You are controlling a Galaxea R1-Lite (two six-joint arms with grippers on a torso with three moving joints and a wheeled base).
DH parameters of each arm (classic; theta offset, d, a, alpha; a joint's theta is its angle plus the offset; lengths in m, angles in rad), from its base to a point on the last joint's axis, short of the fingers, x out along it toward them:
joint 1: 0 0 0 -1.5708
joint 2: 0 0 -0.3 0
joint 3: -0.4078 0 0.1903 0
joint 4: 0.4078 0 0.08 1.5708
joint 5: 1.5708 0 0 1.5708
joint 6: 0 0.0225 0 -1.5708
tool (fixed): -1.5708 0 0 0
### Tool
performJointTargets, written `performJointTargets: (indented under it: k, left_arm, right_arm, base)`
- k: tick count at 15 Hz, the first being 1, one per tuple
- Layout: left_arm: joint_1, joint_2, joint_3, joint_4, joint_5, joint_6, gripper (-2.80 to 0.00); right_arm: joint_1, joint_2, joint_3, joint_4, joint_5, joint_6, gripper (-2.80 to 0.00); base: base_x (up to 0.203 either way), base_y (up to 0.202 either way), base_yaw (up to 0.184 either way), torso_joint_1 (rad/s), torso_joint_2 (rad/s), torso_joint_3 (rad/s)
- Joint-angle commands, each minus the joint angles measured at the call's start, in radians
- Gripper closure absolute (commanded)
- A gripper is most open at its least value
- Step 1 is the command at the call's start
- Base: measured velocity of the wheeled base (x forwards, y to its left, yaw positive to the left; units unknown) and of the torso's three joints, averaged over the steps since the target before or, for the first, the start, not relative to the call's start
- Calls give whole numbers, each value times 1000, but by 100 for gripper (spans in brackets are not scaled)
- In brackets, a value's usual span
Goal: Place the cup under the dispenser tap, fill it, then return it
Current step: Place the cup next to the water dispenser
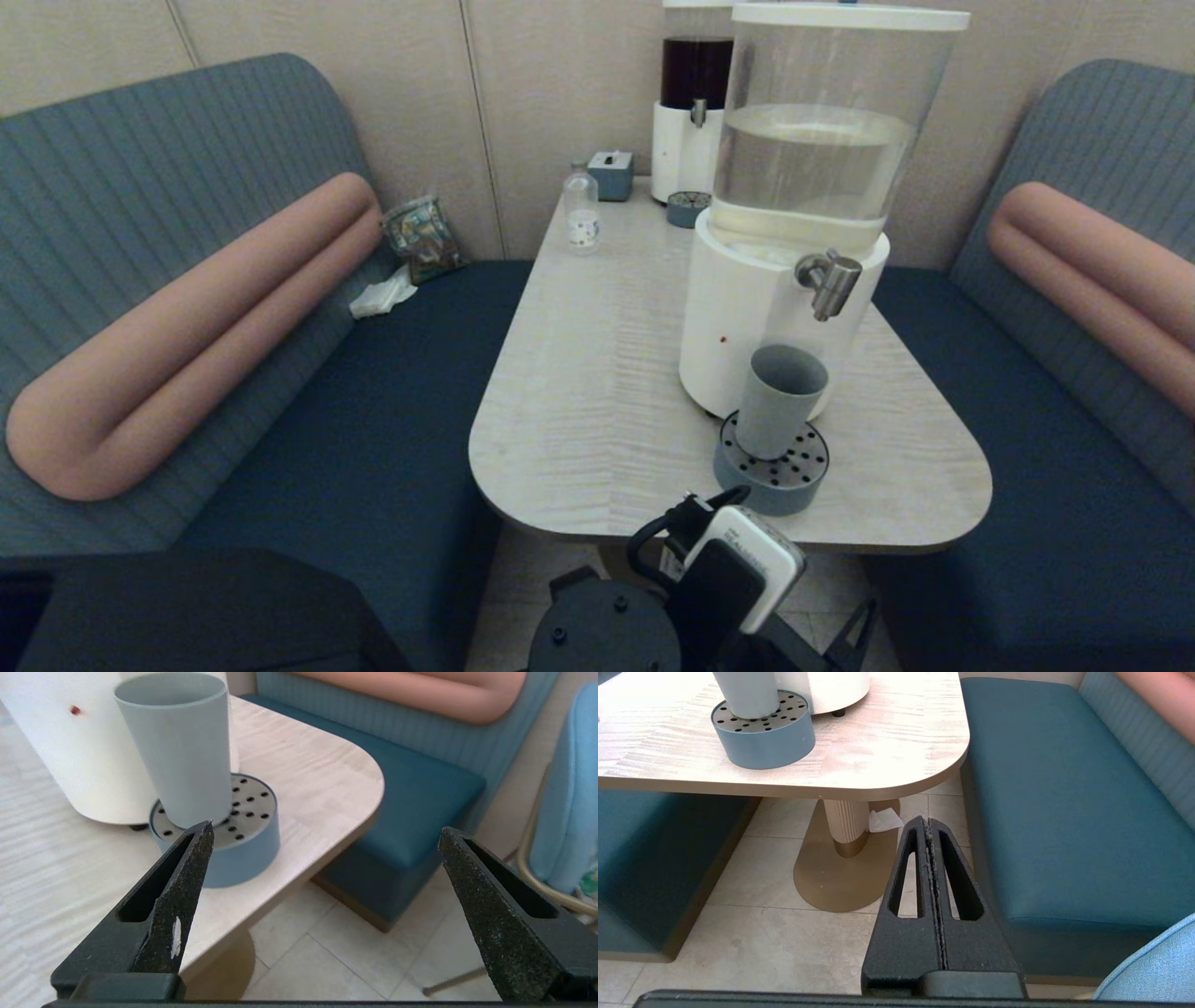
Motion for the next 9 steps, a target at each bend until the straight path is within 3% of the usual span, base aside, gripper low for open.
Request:
performJointTargets:
  k: [1, 9]
  left_arm:
    - [4, 10, -17, -8, 3, 1, -280]
    - [10, 78, -112, -8, 17, 25, -280]
  right_arm:
    - [-1, 1, 0, 0, 0, 0, 0]
    - [1, 0, 0, 0, 0, 0, 0]
  base:
    - [0, 0, 0, 0, 0, 0]
    - [0, 0, 0, 0, 0, 0]
